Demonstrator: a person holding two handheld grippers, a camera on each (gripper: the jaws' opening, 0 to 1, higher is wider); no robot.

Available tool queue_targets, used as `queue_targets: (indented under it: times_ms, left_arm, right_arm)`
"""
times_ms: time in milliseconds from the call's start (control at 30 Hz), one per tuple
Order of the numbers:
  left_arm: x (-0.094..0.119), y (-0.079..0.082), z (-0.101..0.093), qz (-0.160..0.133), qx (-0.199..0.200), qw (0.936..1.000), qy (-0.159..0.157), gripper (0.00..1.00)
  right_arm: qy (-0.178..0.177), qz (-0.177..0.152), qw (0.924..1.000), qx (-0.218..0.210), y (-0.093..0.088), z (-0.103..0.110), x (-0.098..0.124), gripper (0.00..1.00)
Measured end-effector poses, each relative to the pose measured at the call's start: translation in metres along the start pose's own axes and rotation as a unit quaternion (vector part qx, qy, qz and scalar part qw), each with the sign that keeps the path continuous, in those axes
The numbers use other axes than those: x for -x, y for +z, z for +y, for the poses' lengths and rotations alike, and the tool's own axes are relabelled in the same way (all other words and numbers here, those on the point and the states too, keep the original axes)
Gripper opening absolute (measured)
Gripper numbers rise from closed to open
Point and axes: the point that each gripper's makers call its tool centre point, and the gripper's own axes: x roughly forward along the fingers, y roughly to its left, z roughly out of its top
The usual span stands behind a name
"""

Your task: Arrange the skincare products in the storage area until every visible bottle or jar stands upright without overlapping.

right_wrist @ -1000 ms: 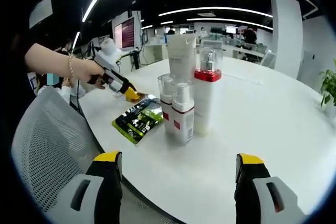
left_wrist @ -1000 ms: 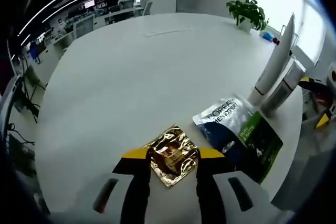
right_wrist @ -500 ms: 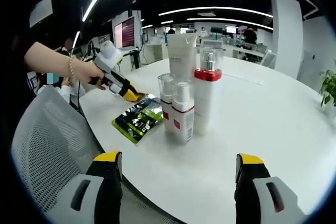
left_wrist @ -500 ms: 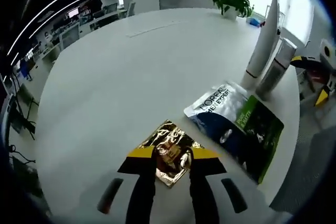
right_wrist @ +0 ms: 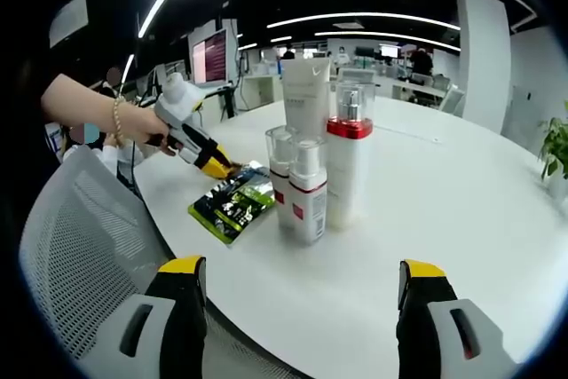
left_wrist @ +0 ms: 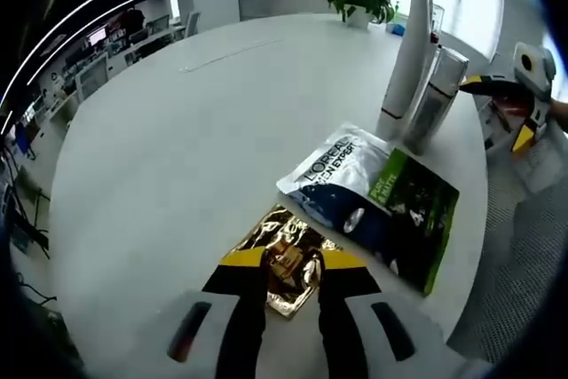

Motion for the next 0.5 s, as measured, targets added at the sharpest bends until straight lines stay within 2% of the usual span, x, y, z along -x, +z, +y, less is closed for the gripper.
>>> queue_targets:
  times_ms: [200,300,433,500]
  left_arm:
    - [0.001,0.000,0.002,0.013,-0.018,0.9997,-0.009,0.19]
    - [0.005,0.005,0.005,0.007,-0.022,0.9997,-0.010,0.21]
    - [0.017,0.013,0.011,-0.009,-0.012,0.9999,-0.007,0.23]
    - [0.025,0.012,0.017,-0.017,0.015,0.9997,0.003,0.25]
  right_arm:
    - [0.000,0.001,1.0000,0.000,0.000,0.000,0.000,0.95]
    - [0.000,0.001,1.0000,0.000,0.000,0.000,0.000,0.95]
    - [-0.001,0.000,1.0000,-0.001,0.000,0.000,0.000,0.95]
    - [-0.001,0.000,1.0000,-0.001,0.000,0.000,0.000,0.95]
